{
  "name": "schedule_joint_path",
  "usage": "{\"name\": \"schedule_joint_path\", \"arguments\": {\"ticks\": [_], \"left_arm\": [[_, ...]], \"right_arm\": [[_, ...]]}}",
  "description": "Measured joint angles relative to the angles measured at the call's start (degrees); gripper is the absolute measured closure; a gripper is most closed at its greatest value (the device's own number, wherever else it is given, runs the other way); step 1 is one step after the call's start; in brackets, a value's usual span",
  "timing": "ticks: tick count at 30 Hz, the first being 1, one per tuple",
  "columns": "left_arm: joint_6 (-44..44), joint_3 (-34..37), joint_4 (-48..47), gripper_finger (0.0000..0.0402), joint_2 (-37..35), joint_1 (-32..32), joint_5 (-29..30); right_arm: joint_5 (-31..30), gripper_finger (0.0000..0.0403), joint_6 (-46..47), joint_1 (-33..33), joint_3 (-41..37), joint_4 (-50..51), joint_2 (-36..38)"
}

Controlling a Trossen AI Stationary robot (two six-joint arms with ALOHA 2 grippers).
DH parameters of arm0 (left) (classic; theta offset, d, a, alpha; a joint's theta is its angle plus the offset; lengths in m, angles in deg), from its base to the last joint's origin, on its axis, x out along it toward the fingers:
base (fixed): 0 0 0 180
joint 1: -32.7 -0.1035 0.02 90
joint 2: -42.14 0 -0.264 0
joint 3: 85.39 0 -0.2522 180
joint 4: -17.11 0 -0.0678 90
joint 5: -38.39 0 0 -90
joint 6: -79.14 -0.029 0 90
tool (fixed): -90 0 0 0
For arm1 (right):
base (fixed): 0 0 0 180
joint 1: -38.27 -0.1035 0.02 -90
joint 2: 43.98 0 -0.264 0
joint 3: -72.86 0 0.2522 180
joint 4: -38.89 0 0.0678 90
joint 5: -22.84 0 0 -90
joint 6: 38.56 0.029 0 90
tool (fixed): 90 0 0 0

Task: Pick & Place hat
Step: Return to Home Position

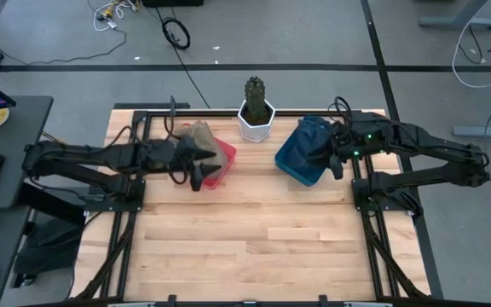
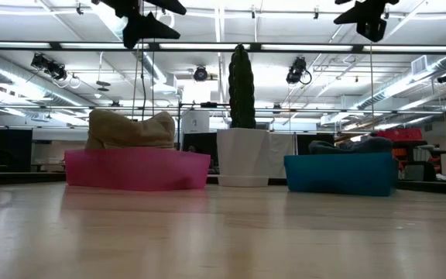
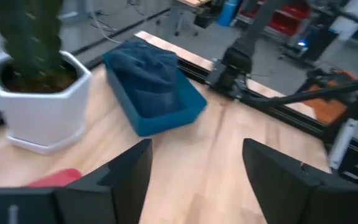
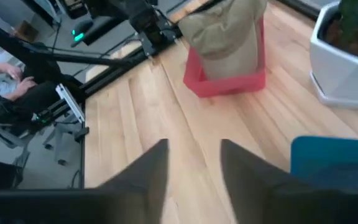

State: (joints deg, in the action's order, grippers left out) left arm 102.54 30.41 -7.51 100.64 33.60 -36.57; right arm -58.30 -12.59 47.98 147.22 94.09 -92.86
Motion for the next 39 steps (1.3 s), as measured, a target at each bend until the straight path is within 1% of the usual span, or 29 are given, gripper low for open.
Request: {"name": "schedule_joint_path", "arguments": {"ticks": [3,5,6,7,10,12,14,15,16,21,24,27,30,32,36,39], "left_arm": [[1.74,2.14,2.24,0.0177,0.00,1.43,-0.23],[1.94,3.30,2.88,0.0203,-0.02,2.49,-0.23],[1.93,3.59,2.98,0.0219,-0.02,3.05,-0.23],[1.89,3.84,3.48,0.0236,-0.07,3.61,-0.35],[1.53,4.05,3.98,0.0293,-0.11,4.90,-1.33],[1.45,4.05,3.97,0.0333,-0.05,5.55,-1.31],[1.11,4.05,3.94,0.0373,-0.04,6.00,-0.58],[1.02,4.05,3.93,0.0387,-0.04,6.23,0.12],[0.96,4.05,3.91,0.0392,-0.04,6.45,1.02],[-0.45,4.07,4.28,0.0393,-0.02,6.87,4.18],[-0.59,4.53,5.19,0.0393,-0.02,6.87,4.44],[-1.24,9.84,14.01,0.0393,-0.38,6.87,4.39],[-0.09,17.28,27.60,0.0393,-0.46,6.85,3.17],[-0.10,21.52,34.68,0.0394,-0.56,6.73,2.29],[0.26,27.11,40.63,0.0398,-4.04,6.25,2.13],[-0.56,29.84,40.36,0.0397,-8.61,5.74,2.28]], "right_arm": [[1.02,0.0311,-0.44,-0.08,0.00,2.00,0.02],[2.36,0.0365,-0.77,-0.10,0.00,2.72,0.04],[3.18,0.0383,-0.96,-0.10,0.00,2.97,0.04],[3.81,0.0392,-0.95,-0.10,0.00,3.10,0.03],[4.06,0.0385,-0.17,-0.10,0.00,3.44,0.04],[4.08,0.0388,0.01,-0.10,0.00,4.43,0.03],[4.08,0.0397,0.01,-0.10,0.00,6.02,0.04],[4.08,0.0399,0.03,-0.10,0.00,6.90,0.03],[4.08,0.0398,0.07,-0.10,0.00,7.78,0.04],[4.09,0.0399,0.70,-0.10,0.00,9.72,0.02],[4.09,0.0400,2.11,-0.10,0.00,9.72,0.02],[4.10,0.0401,3.08,-0.10,0.02,9.72,0.02],[4.10,0.0401,4.16,-0.13,0.02,9.69,0.02],[4.10,0.0401,5.09,-0.13,0.02,9.68,0.02],[4.10,0.0402,6.59,-0.13,0.04,9.68,0.02],[4.08,0.0402,7.94,-0.13,0.04,9.68,0.02]]}}
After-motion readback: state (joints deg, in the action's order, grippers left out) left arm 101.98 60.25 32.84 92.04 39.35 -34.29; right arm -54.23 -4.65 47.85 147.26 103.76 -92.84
